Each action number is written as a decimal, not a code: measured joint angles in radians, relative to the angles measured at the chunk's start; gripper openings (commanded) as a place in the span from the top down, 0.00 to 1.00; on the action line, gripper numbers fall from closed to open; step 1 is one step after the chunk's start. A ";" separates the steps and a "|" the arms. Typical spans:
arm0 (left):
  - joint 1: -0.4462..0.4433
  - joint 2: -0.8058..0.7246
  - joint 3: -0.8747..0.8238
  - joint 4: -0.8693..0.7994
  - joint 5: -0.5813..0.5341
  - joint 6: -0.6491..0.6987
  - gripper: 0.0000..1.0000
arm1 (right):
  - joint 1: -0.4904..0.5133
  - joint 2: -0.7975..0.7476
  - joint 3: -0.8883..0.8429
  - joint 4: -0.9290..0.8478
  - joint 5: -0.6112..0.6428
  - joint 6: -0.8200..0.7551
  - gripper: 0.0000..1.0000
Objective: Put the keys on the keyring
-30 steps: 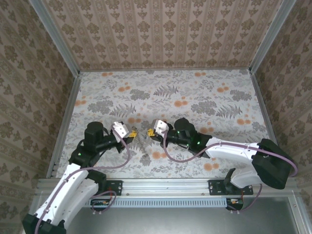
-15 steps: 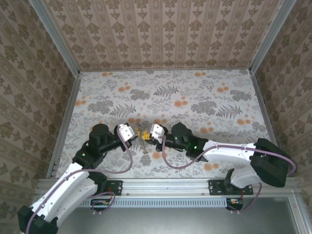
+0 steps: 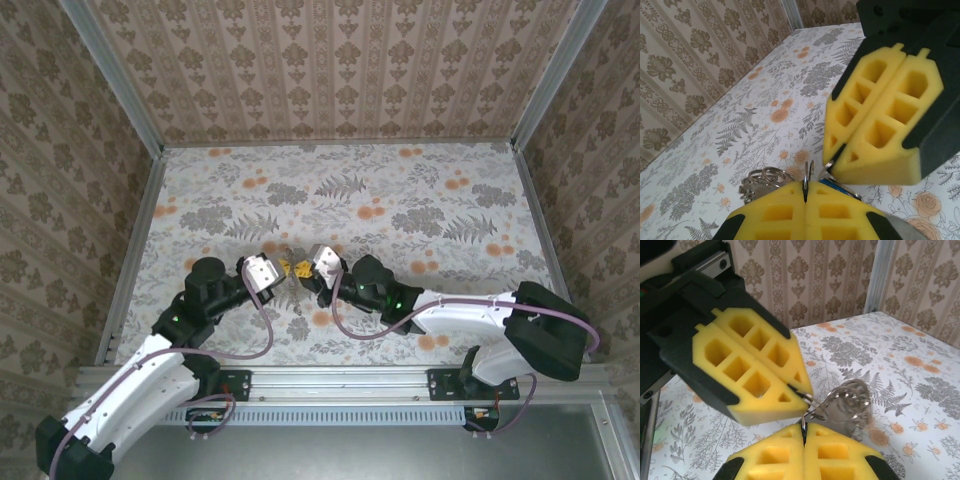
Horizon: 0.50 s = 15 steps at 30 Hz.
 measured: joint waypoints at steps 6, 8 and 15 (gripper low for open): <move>-0.004 0.002 -0.002 -0.004 -0.007 0.000 1.00 | 0.000 -0.023 -0.002 0.018 0.002 0.000 1.00; -0.008 0.002 -0.002 -0.007 -0.006 0.000 1.00 | 0.000 -0.024 -0.002 0.021 0.001 0.000 1.00; -0.013 0.002 -0.002 -0.007 -0.015 -0.002 1.00 | 0.000 -0.023 0.000 0.004 -0.001 -0.008 1.00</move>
